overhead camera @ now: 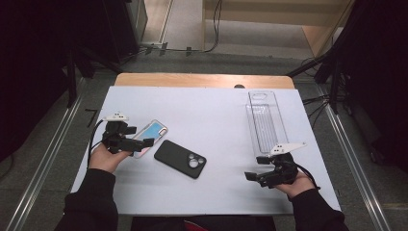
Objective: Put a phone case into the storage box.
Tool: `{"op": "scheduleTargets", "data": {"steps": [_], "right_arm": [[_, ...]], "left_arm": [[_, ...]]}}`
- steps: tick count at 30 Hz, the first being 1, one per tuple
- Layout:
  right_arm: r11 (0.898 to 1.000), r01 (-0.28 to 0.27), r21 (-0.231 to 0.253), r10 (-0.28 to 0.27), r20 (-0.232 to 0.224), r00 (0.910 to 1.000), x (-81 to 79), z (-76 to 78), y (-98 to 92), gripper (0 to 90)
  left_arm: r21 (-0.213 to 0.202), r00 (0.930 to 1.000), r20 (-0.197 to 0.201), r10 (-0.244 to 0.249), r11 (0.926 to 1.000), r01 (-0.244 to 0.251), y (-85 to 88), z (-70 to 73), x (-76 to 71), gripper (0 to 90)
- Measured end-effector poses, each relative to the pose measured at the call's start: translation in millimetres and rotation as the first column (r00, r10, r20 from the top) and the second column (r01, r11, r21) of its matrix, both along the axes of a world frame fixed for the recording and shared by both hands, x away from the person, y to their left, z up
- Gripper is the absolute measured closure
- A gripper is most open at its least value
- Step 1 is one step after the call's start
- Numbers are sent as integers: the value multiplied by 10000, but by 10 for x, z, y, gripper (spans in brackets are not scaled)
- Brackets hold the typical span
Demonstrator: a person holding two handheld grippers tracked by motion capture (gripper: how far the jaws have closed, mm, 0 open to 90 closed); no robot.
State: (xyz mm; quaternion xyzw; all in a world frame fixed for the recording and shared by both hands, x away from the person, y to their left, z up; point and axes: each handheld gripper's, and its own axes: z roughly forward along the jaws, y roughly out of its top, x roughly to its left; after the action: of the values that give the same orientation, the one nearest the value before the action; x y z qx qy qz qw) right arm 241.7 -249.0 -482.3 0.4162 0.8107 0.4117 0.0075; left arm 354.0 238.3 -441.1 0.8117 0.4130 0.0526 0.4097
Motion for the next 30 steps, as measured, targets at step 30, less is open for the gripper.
{"op": "scheduleTargets", "data": {"steps": [30], "right_arm": [[10000, -67, -26, 67, 22, 10000, -4, -1, 5, 130]], "left_arm": [[948, 9996, -271, 87, 9955, -61, -25, -309, 335, 0]]}}
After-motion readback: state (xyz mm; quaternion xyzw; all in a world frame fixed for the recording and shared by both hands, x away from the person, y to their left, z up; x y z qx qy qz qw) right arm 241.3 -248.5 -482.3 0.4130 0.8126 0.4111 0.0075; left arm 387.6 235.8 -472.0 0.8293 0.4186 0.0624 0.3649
